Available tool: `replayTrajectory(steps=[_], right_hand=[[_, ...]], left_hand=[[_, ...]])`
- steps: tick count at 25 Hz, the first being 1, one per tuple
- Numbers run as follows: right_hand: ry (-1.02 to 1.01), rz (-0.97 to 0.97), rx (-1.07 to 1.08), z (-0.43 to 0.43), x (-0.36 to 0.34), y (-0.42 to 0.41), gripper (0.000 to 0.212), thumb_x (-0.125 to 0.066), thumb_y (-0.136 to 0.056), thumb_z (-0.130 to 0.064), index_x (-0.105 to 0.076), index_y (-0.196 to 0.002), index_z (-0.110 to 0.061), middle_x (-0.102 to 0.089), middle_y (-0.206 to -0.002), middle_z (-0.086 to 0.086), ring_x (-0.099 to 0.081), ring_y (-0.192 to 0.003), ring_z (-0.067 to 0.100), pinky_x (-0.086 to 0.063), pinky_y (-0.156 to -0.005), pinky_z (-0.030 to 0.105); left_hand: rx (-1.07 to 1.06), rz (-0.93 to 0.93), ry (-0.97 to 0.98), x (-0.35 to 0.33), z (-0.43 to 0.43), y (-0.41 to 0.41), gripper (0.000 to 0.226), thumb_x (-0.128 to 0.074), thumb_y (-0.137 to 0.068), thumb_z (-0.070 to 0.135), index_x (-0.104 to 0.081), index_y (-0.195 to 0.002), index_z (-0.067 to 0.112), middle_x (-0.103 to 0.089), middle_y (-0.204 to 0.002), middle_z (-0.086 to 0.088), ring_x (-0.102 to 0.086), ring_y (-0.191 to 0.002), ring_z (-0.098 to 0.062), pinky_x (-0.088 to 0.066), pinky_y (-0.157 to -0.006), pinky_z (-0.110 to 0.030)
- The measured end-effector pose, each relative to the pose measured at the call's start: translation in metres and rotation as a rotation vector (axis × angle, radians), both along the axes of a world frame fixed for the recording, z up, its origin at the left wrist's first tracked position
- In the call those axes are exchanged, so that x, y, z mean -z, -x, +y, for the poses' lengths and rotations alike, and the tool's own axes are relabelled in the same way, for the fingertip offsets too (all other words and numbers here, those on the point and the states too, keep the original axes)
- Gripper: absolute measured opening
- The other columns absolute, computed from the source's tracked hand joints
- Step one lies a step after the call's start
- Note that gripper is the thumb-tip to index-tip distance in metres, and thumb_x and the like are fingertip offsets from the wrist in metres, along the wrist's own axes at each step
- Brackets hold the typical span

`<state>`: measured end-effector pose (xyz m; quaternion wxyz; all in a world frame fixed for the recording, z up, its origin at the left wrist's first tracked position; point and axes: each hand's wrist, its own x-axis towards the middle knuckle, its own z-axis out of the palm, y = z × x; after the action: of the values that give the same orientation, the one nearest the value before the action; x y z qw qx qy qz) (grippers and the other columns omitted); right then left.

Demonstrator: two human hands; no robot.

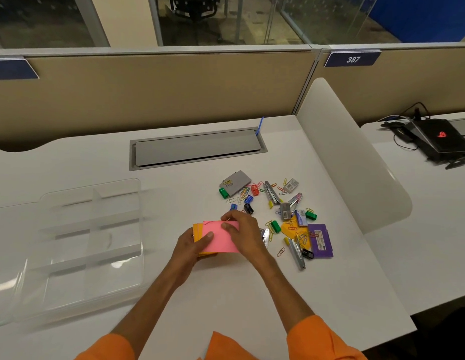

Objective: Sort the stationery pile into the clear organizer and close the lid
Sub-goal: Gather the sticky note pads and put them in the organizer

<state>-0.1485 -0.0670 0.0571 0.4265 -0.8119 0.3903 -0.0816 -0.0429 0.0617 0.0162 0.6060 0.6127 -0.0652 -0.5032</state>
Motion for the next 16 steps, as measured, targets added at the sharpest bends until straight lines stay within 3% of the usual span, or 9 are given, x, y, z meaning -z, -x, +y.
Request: replayTrajectory(steps=[2, 4, 7, 10, 16], right_hand=[[0.053, -0.008, -0.023, 0.005, 0.001, 0.001, 0.022, -0.064, -0.09, -0.021, -0.067, -0.109, -0.013, -0.064, -0.114, 0.002, -0.055, -0.106, 0.016, -0.042, -0.089, 0.024], [0.103, 0.005, 0.002, 0.006, 0.002, 0.004, 0.029, -0.06, -0.093, -0.023, -0.063, -0.12, -0.013, -0.055, -0.128, 0.004, -0.047, -0.122, 0.021, -0.038, -0.096, 0.026], [-0.083, 0.127, 0.118, 0.006, -0.001, 0.013, 0.055, -0.05, -0.099, -0.029, -0.031, -0.148, -0.011, -0.034, -0.153, 0.008, -0.031, -0.141, 0.026, -0.03, -0.111, 0.037], [-0.291, 0.192, 0.078, 0.011, 0.001, 0.021, 0.064, -0.053, -0.097, -0.031, -0.022, -0.15, -0.012, -0.039, -0.15, 0.011, -0.041, -0.135, 0.029, -0.038, -0.109, 0.041], [-0.287, 0.259, -0.066, 0.022, -0.003, 0.022, 0.101, -0.076, -0.08, -0.032, -0.01, -0.152, -0.01, -0.048, -0.137, 0.01, -0.049, -0.122, 0.026, -0.046, -0.093, 0.032]], left_hand=[[0.013, -0.028, 0.006, 0.003, 0.001, 0.002, 0.036, -0.071, -0.087, 0.016, -0.061, -0.121, 0.014, -0.07, -0.113, -0.014, -0.07, -0.1, -0.031, -0.06, -0.076, -0.044], [0.001, -0.035, 0.013, 0.004, 0.001, 0.002, 0.033, -0.071, -0.087, 0.014, -0.062, -0.119, 0.014, -0.07, -0.112, -0.014, -0.069, -0.101, -0.033, -0.06, -0.075, -0.043], [-0.03, -0.025, 0.011, 0.005, 0.001, -0.001, 0.032, -0.07, -0.087, 0.012, -0.062, -0.118, 0.014, -0.07, -0.112, -0.013, -0.069, -0.101, -0.033, -0.06, -0.075, -0.044], [-0.027, -0.013, 0.019, 0.004, 0.0, -0.002, 0.034, -0.069, -0.088, 0.012, -0.061, -0.121, 0.013, -0.07, -0.113, -0.013, -0.07, -0.101, -0.032, -0.06, -0.076, -0.044], [0.049, -0.019, 0.023, 0.007, 0.0, 0.001, 0.036, -0.068, -0.089, 0.013, -0.06, -0.124, 0.015, -0.071, -0.116, -0.009, -0.068, -0.107, -0.03, -0.058, -0.084, -0.045]])
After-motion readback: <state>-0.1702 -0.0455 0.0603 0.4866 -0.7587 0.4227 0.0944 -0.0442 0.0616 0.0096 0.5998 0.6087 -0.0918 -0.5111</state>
